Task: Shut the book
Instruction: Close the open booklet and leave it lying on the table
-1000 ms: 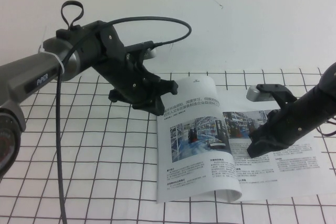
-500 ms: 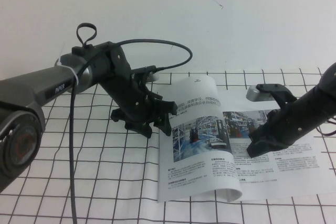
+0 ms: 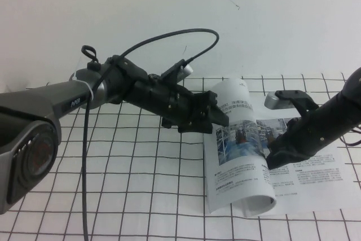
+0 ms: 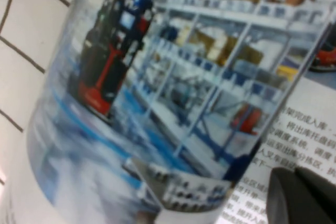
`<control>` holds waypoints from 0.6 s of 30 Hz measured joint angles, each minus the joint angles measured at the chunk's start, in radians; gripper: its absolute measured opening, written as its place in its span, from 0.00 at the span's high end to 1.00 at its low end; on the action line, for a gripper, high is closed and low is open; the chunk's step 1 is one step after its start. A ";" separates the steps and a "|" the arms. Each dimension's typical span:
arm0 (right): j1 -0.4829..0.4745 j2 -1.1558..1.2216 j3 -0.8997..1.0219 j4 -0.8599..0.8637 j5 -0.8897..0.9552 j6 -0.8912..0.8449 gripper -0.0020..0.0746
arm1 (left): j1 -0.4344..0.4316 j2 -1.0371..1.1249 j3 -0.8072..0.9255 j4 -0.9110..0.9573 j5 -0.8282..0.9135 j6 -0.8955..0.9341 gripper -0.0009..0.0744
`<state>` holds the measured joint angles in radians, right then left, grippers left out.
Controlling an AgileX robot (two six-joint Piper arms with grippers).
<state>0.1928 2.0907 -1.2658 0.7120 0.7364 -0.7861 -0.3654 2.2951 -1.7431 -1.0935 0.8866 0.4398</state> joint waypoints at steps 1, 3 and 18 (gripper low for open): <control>0.000 0.000 0.000 0.000 0.000 0.000 0.98 | 0.000 0.000 0.000 -0.048 0.002 0.034 0.47; 0.000 0.000 0.000 0.000 0.000 0.000 0.98 | 0.000 0.000 0.000 -0.143 0.007 0.100 0.49; 0.000 0.000 0.000 -0.005 -0.007 -0.003 0.98 | 0.054 0.000 0.000 -0.404 0.183 0.279 0.56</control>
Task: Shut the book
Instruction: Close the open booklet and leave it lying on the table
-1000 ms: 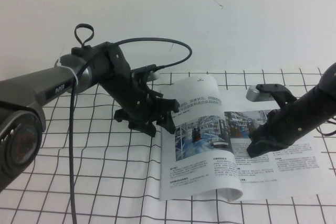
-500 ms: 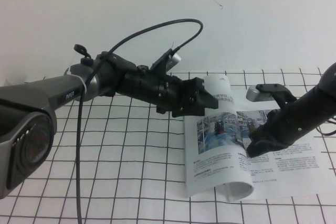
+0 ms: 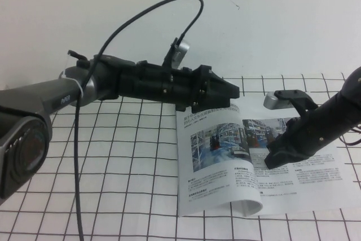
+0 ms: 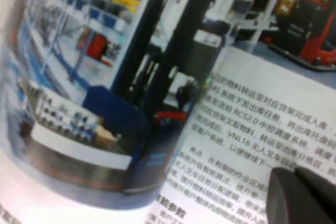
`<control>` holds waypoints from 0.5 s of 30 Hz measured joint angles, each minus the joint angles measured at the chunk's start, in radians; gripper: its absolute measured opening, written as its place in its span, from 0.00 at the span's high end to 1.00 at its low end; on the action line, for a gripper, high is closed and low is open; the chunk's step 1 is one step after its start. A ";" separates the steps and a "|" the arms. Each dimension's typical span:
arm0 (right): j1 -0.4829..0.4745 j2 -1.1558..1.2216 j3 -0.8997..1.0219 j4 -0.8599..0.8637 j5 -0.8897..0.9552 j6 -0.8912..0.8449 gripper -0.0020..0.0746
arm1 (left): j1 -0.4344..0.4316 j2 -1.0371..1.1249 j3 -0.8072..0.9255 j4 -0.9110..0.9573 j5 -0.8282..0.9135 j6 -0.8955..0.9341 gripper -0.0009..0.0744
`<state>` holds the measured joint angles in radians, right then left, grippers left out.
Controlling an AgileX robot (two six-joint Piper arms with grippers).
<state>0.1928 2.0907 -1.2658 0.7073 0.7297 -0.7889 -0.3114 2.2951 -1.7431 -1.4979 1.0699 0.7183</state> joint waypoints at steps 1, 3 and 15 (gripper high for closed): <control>0.000 0.000 0.000 -0.001 0.000 0.000 0.98 | 0.019 0.000 0.000 0.000 0.029 -0.004 0.55; 0.000 0.000 0.000 -0.001 -0.001 0.002 0.98 | 0.059 -0.002 0.000 0.010 0.066 -0.019 0.53; 0.000 0.000 0.000 -0.002 -0.007 0.015 0.98 | 0.144 -0.003 0.000 0.408 0.034 -0.213 0.41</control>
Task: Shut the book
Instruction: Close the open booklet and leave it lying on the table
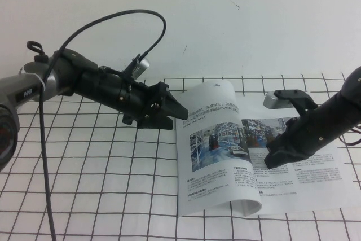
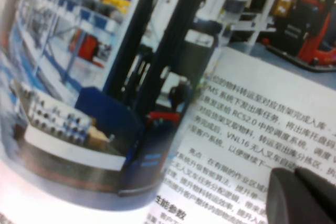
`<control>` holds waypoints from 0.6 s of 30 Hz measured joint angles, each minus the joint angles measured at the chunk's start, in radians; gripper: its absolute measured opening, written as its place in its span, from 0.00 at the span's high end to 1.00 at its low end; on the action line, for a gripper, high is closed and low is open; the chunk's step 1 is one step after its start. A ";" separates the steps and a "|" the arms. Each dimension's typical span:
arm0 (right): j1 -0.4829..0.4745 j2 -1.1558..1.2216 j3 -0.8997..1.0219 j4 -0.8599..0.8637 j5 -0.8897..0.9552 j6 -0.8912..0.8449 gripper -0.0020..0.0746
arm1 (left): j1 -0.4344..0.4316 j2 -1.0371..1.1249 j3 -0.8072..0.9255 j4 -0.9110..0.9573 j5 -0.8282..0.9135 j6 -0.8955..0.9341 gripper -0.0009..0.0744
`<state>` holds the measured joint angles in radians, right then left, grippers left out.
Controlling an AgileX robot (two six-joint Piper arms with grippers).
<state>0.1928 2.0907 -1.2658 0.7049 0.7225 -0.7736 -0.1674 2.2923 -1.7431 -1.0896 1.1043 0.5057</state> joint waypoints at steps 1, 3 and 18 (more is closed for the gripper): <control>0.000 0.000 0.000 0.000 0.000 0.002 0.98 | 0.000 0.000 0.000 0.007 -0.011 -0.005 0.41; 0.000 0.000 0.000 0.000 0.000 0.002 0.98 | 0.000 0.004 0.000 0.014 -0.028 -0.024 0.41; 0.000 0.000 0.000 0.000 -0.004 0.002 0.98 | -0.049 0.087 0.000 -0.087 -0.127 0.004 0.41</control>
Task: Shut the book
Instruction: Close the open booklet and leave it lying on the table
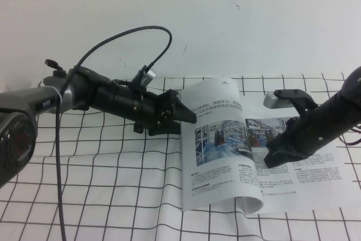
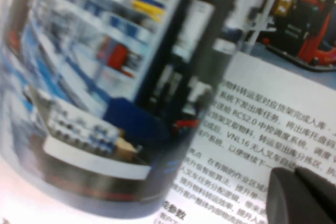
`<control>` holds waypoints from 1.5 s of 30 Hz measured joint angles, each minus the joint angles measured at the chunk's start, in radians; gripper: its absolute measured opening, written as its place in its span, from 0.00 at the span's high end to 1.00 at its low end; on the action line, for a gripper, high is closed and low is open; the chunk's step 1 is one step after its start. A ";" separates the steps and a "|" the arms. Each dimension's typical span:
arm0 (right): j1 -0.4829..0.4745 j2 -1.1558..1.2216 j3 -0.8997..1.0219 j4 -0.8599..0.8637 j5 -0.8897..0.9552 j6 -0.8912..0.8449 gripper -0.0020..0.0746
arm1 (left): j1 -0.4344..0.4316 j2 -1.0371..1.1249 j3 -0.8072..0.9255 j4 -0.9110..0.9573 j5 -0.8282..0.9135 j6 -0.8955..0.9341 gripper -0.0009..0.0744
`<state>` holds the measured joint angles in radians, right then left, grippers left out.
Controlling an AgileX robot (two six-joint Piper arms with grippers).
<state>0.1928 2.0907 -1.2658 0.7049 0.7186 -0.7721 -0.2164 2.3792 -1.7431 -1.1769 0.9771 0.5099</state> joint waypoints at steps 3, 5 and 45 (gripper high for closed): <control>0.000 0.000 0.000 0.000 -0.004 0.000 0.98 | -0.013 0.011 0.000 -0.063 -0.020 0.044 0.41; 0.000 0.000 0.000 0.000 -0.005 0.000 0.98 | -0.023 0.016 0.000 -0.106 -0.031 0.082 0.41; -0.112 -0.589 0.017 -0.281 -0.078 0.196 0.98 | -0.212 -0.043 -0.358 -0.289 0.205 0.047 0.60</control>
<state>0.0812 1.5018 -1.2492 0.4243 0.6403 -0.5762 -0.4283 2.3363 -2.1016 -1.4662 1.1819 0.5568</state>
